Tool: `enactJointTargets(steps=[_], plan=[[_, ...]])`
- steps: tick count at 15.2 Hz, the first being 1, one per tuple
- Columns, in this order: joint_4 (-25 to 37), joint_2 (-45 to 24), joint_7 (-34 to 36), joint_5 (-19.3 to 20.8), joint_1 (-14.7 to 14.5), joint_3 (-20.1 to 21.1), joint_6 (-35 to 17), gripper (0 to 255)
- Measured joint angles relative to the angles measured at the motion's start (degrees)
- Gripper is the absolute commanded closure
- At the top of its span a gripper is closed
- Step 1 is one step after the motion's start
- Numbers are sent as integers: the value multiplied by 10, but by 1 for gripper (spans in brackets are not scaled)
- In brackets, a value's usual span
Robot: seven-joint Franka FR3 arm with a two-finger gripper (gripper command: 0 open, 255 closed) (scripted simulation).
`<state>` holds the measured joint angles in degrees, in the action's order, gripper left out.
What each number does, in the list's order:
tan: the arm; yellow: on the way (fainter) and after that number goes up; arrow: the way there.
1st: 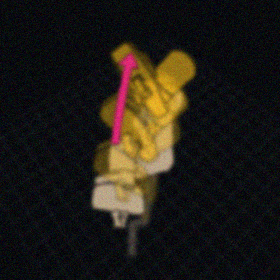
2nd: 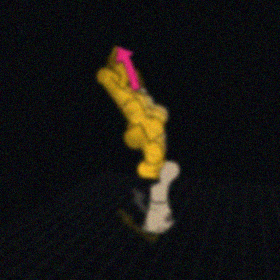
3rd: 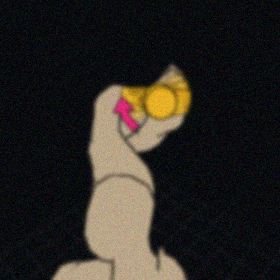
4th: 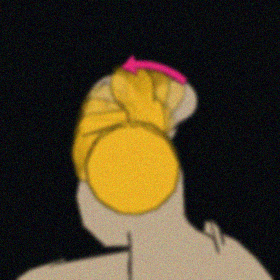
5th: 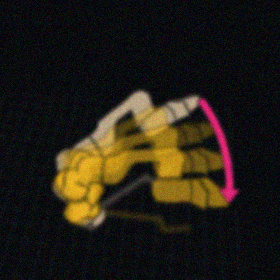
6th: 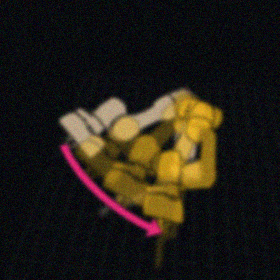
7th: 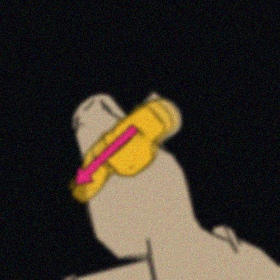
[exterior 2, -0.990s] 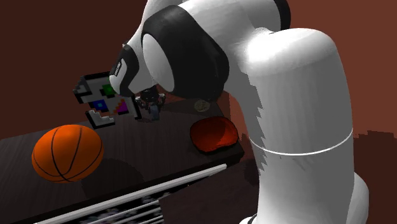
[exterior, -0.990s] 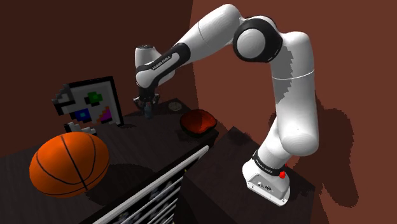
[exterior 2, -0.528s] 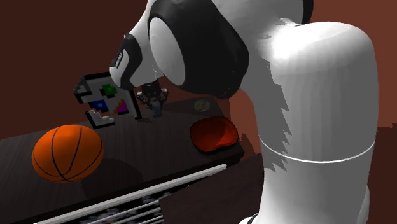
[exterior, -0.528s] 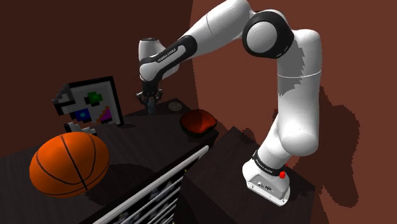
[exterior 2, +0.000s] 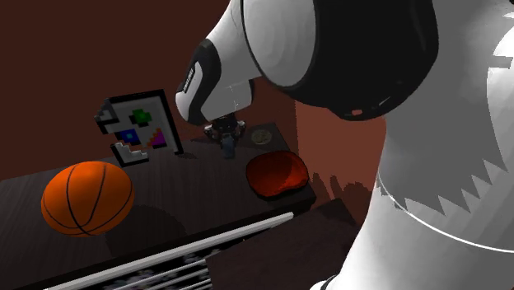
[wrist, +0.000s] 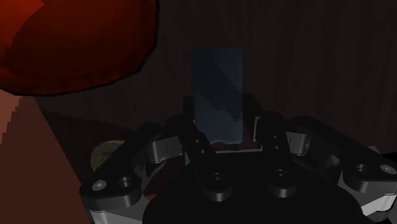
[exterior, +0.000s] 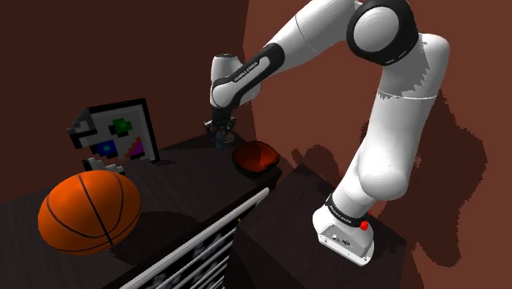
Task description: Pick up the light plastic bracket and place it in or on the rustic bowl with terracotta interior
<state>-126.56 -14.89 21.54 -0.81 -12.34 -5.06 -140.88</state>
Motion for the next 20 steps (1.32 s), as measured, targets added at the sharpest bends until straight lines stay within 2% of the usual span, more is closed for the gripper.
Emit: enactJointTargets(steps=[6, 13, 20], plan=[[-107, 77, -52, 7, 32, -25, -31, 255], [-222, 177, -122, 35, 79, -70, -48, 255], [-246, 138, -147, 22, 85, -78, -110, 255]])
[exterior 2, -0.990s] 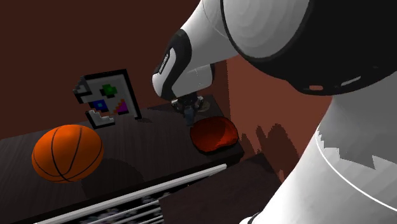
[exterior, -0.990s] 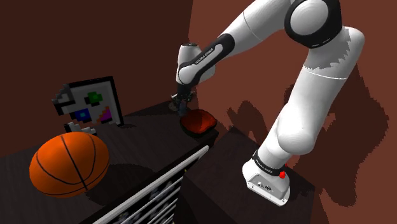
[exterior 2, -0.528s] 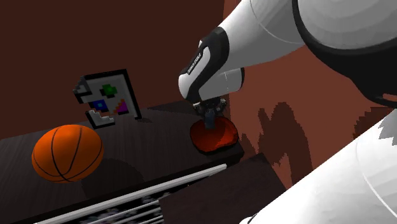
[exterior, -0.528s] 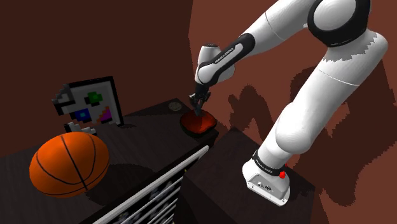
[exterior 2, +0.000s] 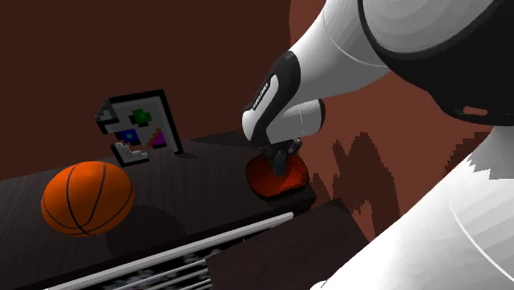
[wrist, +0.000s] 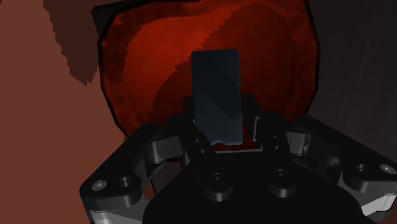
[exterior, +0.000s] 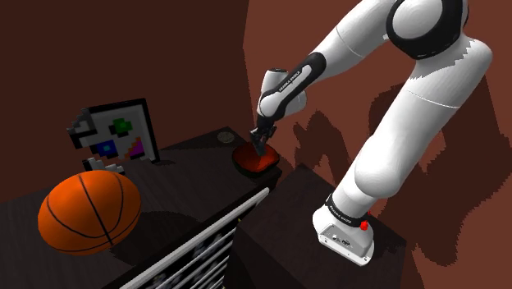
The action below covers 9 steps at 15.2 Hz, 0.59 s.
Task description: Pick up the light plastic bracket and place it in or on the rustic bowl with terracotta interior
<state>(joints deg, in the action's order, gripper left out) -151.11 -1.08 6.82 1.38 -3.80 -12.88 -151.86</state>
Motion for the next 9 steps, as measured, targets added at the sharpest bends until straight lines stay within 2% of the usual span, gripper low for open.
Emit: enactJointTargets(steps=[9], plan=[[6, -85, -29, -43, 3, 13, -78, 255]])
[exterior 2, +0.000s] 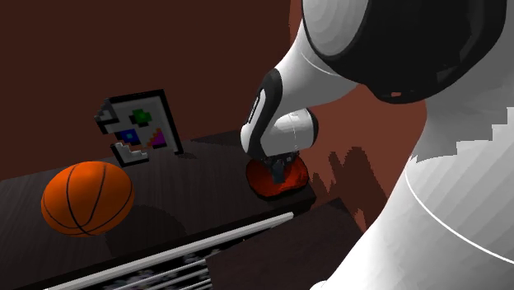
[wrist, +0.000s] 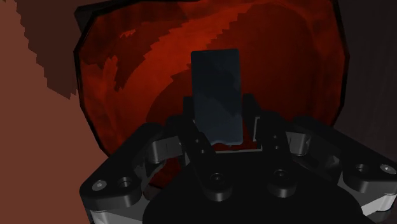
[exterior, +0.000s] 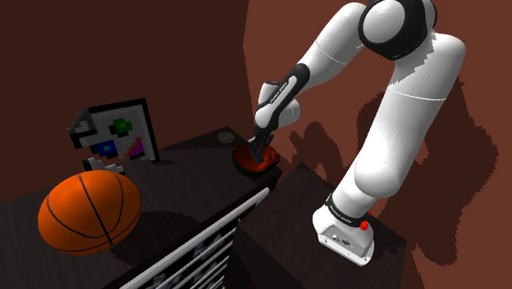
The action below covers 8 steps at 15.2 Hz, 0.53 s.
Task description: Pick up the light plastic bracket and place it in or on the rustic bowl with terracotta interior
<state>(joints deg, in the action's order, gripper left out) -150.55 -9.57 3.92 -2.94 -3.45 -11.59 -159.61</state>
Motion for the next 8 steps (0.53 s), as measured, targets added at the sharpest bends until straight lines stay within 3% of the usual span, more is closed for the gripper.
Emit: enactJointTargets(steps=[6, 7, 8], plan=[[0, -8, -4, -5, 2, 2, -8, 255], [0, -8, -4, -5, 2, 2, -8, 0], [0, -8, -4, -5, 2, 2, -8, 0]])
